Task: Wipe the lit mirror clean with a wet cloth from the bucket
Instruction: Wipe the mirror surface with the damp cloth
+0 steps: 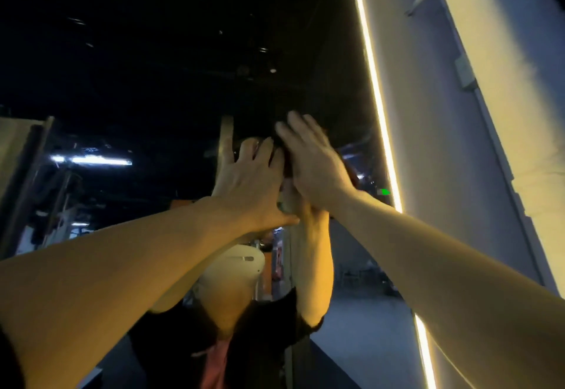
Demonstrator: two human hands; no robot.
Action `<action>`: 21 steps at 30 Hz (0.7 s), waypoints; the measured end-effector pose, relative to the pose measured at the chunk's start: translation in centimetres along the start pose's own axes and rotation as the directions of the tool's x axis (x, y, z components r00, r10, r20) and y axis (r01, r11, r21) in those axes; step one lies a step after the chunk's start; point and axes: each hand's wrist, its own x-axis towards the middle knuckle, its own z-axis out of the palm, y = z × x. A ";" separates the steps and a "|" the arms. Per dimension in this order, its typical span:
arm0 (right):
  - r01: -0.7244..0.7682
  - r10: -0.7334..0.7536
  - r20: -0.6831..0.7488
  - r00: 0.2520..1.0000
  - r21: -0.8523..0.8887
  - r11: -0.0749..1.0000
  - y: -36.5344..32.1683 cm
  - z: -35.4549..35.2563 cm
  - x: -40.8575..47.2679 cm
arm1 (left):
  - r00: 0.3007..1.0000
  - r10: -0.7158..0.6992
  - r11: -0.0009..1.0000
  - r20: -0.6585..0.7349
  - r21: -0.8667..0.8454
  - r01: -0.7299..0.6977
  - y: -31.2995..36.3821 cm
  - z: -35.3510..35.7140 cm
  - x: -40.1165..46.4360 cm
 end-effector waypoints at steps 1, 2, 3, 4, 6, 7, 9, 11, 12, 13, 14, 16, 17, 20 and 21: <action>0.077 -0.076 0.011 0.997 -0.059 0.995 0.3 0.2 -0.9 | 1.000 -0.002 1.000 -0.010 0.010 0.002 0.2 -0.1 -0.2; 0.034 -0.034 0.008 0.999 -0.063 0.997 1.6 -0.1 -1.6 | 1.000 0.004 1.000 -0.015 0.030 -0.004 0.2 -0.2 -0.5; -0.108 0.108 -0.003 0.994 -0.044 0.993 3.2 -0.6 -2.1 | 1.000 0.014 0.999 -0.015 0.052 -0.013 0.2 -0.3 -0.9; -0.266 0.266 -0.036 0.963 -0.003 0.964 4.7 -1.1 -2.7 | 1.000 0.026 0.997 -0.007 0.072 -0.025 0.2 -0.5 -1.5; -0.489 0.491 -0.099 0.866 0.046 0.871 5.2 -1.7 -3.9 | 0.997 0.068 0.992 0.032 0.104 -0.071 -0.1 -0.7 -2.8; -0.507 0.508 -0.125 0.852 0.044 0.861 4.1 -1.1 -4.5 | 0.994 0.092 0.988 0.057 0.120 -0.098 -0.2 -0.7 -3.5; -0.332 0.335 -0.099 0.937 0.046 0.942 0.6 0.4 -6.0 | 0.988 0.114 0.984 0.108 0.124 -0.127 -0.2 -0.7 -4.6; -0.019 0.018 0.034 0.999 0.007 1.000 -2.5 1.7 -8.5 | 0.988 0.085 0.994 0.131 0.057 -0.093 0.0 -0.7 -5.6; 0.081 -0.079 0.086 0.993 -0.022 0.996 -2.7 1.8 -9.6 | 0.988 0.071 0.997 0.134 0.031 -0.076 0.1 -0.7 -6.0; 0.110 -0.107 0.081 0.991 -0.038 0.993 -1.8 1.5 -10.0 | 0.988 0.069 0.997 0.138 0.025 -0.073 0.1 -0.7 -6.5; 0.045 -0.042 0.055 0.998 -0.041 0.998 -0.2 1.1 -10.1 | 0.986 0.075 0.996 0.146 0.030 -0.080 -0.2 -0.6 -6.9; -0.252 0.249 -0.059 0.967 -0.049 0.967 2.8 0.7 -9.7 | 0.984 0.079 0.996 0.158 0.027 -0.084 -0.8 -0.5 -7.9; -0.387 0.385 -0.106 0.917 -0.008 0.922 3.2 0.4 -9.7 | 0.983 0.077 0.996 0.166 0.022 -0.082 -1.1 -0.4 -8.5; -0.416 0.416 -0.126 0.901 0.026 0.909 -0.6 1.9 -11.1 | 0.982 0.078 0.997 0.174 0.016 -0.082 -1.1 0.0 -9.6; -0.277 0.276 -0.095 0.957 0.006 0.961 -2.3 2.6 -12.4 | 0.982 0.074 0.997 0.171 0.008 -0.077 -0.9 0.1 -9.8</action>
